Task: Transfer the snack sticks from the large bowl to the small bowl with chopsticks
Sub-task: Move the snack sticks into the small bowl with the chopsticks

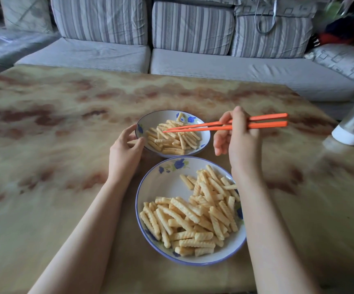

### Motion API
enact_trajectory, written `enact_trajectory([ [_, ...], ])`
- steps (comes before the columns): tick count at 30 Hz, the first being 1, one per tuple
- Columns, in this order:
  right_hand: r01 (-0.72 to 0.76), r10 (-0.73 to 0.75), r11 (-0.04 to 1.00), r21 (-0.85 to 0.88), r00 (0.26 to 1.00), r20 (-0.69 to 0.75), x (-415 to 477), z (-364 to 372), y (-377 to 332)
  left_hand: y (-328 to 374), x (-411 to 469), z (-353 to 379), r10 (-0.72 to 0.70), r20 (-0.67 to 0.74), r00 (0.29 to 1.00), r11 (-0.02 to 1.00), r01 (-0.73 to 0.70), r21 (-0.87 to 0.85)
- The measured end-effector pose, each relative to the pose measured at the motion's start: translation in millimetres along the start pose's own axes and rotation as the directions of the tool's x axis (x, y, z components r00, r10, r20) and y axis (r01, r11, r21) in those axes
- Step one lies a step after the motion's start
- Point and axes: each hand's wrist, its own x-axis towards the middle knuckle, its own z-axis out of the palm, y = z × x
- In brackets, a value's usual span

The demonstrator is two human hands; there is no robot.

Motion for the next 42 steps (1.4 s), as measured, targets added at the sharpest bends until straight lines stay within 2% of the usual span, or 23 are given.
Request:
enact_trajectory([
  [6, -0.018, 0.018, 0.999, -0.052, 1.000, 0.004, 4, -14, -13, -1, 0, 0, -0.005, 0.001, 1.000, 1.000, 0.005, -0.003],
  [12, -0.021, 0.062, 0.976, -0.219, 0.981, 0.186, 1, -45, -43, -2, 1, 0, -0.001, 0.017, 1.000, 1.000, 0.001, 0.001],
  [17, 0.003, 0.087, 0.946, -0.324, 0.961, 0.263, -7, -51, -55, -2, 2, 0, 0.002, 0.007, 1.000, 1.000, -0.002, 0.000],
  [23, -0.022, 0.144, 0.932, -0.362, 0.938, 0.314, -8, -48, -49, -1, 1, 0, 0.012, 0.002, 1.000, 1.000, -0.012, -0.010],
  [30, -0.046, 0.118, 0.954, -0.297, 0.967, 0.227, -2, -44, -38, 0, 1, 0, 0.013, -0.003, 1.000, 1.000, -0.013, -0.005],
  [33, -0.069, 0.098, 0.982, -0.178, 0.982, 0.160, 0, -43, -37, -1, 1, 0, 0.010, -0.008, 1.000, 1.000, -0.011, -0.012],
  [38, -0.024, 0.026, 0.997, 0.075, 0.999, -0.019, 3, -35, -31, -2, 1, 0, 0.017, -0.004, 1.000, 1.000, -0.017, -0.014],
  [42, -0.005, 0.009, 0.997, 0.080, 0.999, -0.047, 4, -22, -17, -1, 0, 0, 0.015, -0.001, 1.000, 1.000, -0.015, -0.024],
])
